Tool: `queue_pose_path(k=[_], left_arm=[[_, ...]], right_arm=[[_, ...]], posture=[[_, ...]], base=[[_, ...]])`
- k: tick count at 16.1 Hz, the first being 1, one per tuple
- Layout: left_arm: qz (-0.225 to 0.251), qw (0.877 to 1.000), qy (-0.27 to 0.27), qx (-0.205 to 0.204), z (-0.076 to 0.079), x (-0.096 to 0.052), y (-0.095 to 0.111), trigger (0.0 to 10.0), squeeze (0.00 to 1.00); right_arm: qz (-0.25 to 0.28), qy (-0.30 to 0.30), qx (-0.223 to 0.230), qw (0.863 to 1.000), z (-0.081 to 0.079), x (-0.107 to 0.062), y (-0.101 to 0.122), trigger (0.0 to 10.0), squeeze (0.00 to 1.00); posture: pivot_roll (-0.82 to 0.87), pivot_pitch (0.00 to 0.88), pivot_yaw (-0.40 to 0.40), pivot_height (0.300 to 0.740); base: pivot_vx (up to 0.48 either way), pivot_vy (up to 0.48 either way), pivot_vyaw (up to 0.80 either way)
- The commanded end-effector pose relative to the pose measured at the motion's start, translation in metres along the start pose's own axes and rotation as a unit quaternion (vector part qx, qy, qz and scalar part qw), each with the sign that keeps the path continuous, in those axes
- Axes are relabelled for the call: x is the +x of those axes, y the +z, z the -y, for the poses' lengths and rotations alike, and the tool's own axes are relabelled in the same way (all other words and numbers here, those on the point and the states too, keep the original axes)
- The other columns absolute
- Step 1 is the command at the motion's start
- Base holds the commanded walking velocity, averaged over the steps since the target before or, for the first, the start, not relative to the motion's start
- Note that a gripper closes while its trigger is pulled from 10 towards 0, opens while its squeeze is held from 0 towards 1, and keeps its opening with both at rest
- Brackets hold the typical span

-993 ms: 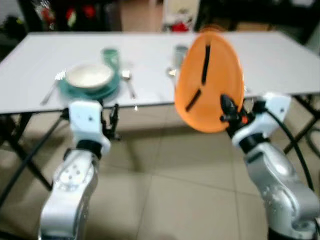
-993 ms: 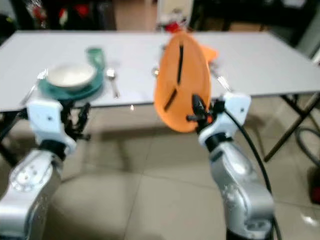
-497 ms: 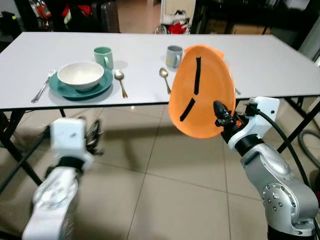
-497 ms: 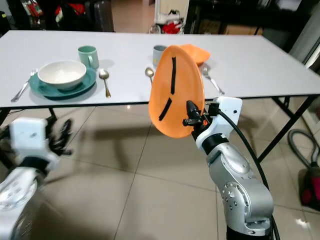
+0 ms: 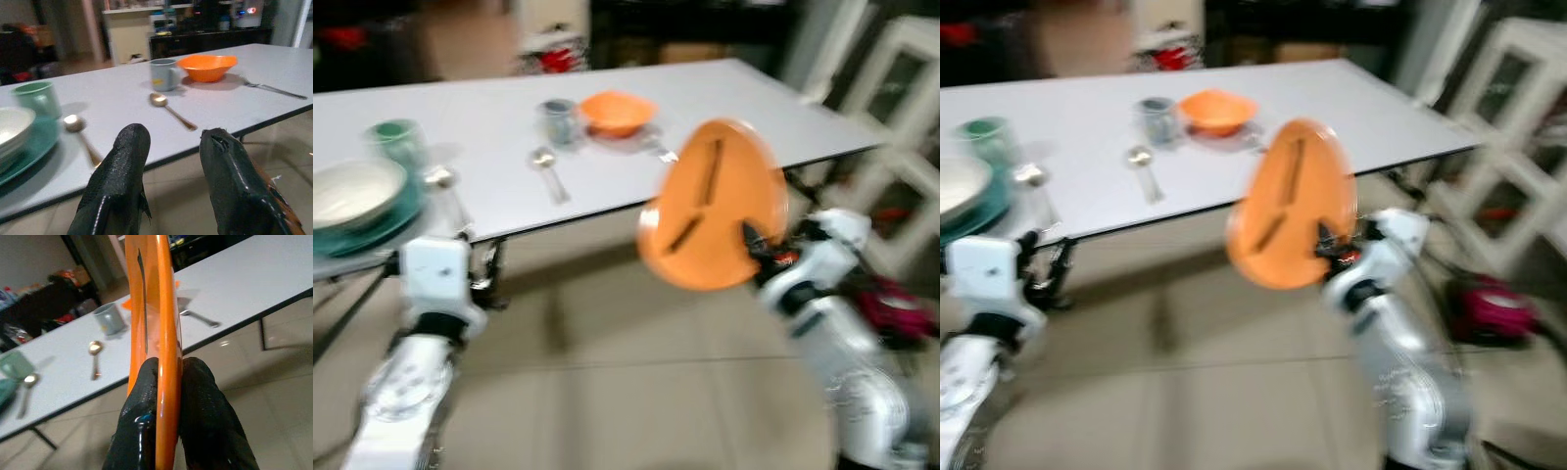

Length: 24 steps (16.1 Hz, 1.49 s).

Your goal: Setting the table

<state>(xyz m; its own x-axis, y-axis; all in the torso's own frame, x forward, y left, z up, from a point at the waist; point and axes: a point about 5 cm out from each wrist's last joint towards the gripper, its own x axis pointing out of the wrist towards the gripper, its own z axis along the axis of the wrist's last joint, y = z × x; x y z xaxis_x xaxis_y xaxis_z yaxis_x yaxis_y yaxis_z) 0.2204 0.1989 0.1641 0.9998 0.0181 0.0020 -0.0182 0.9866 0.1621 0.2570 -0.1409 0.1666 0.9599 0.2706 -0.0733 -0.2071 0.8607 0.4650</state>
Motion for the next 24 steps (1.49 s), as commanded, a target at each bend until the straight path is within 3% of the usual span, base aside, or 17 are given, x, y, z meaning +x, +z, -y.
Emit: queue_pose_path(k=[1,9,24], left_arm=[[0.012,1.0,-0.015,-0.005,0.006,0.003,0.005,10.0,0.0],[0.01,1.0,-0.023,-0.018,0.017,0.005,0.004,10.0,0.0],[0.009,0.999,-0.025,-0.026,0.021,0.01,0.005,10.0,0.0]], right_arm=[[0.025,0.009,0.0,1.0,-0.001,0.0,0.014,10.0,0.0],[0.004,0.046,-0.015,0.999,-0.008,0.005,0.019,10.0,0.0],[-0.004,0.043,-0.028,0.999,-0.004,0.007,0.019,10.0,0.0]], posture=[[-0.05,0.0,-0.037,0.74],[-0.06,0.0,-0.039,0.74],[-0.06,0.014,-0.046,0.74]], base=[[0.307,0.0,-0.42],[0.309,0.0,0.0],[0.358,0.0,0.0]])
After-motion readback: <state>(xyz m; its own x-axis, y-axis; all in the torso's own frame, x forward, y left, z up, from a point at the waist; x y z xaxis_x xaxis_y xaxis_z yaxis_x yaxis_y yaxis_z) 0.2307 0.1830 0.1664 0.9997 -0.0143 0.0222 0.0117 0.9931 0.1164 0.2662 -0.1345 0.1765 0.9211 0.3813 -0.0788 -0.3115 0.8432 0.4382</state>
